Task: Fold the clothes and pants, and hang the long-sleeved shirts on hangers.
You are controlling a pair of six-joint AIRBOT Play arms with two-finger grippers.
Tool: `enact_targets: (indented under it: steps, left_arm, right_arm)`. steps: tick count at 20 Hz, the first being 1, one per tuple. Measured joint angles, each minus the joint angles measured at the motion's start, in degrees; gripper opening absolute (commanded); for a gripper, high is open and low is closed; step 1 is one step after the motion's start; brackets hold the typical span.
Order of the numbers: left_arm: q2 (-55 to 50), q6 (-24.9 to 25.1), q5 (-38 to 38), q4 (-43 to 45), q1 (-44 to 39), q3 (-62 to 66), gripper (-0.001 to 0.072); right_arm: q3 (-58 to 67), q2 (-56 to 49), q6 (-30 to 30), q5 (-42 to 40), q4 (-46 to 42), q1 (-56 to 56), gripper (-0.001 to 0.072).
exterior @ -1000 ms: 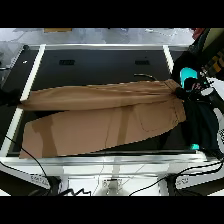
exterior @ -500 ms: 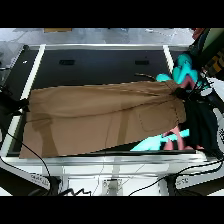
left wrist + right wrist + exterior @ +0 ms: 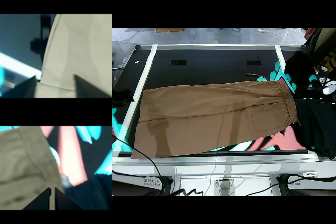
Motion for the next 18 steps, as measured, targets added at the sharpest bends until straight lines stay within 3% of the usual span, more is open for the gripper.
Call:
enact_targets:
  steps: [1, 5, 7, 8, 9, 10, 13, 15, 18]
  left_arm:
    - [2.1, 0.8, 1.2, -0.1, 0.0, 0.0, 0.0020]
    - [9.7, 7.9, 5.7, -4.3, 0.0, -0.1, 0.0016]
    - [11.8, 13.1, 5.9, -9.3, -0.1, -1.2, 0.0016]
    - [12.4, 14.8, 5.9, -11.6, -0.1, -2.0, 0.0016]
    - [12.9, 16.1, 5.9, -13.6, -0.1, -3.1, 0.0016]
    - [13.2, 17.2, 5.9, -15.5, -0.1, -4.3, 0.0016]
    - [13.8, 19.1, 4.9, -18.8, -0.1, -7.9, 0.0016]
    - [14.0, 19.6, 2.6, -19.3, 0.0, -9.3, 0.0016]
    - [14.2, 20.0, 0.1, -18.9, 0.0, -10.3, 0.0016]
  right_arm:
    - [-0.1, 1.5, 0.5, 3.5, -1.0, -1.7, 0.0028]
    - [-5.7, 7.8, 0.1, 16.1, -2.3, -9.0, 0.0027]
    - [-12.2, 11.3, -1.4, 18.5, 0.9, -11.8, 0.0028]
    - [-15.6, 12.5, -2.2, 18.4, 3.4, -12.7, 0.0067]
    - [-19.2, 13.6, -2.9, 17.9, 6.5, -13.4, 0.0289]
    - [-22.4, 14.3, -3.3, 16.2, 9.6, -13.8, 0.0388]
    - [-30.6, 15.4, -3.0, 9.6, 18.1, -14.6, 0.0392]
    - [-34.3, 15.2, -2.3, 4.8, 22.7, -14.9, 0.0452]
    - [-37.0, 13.2, -2.0, -1.6, 29.9, -15.0, 0.0452]
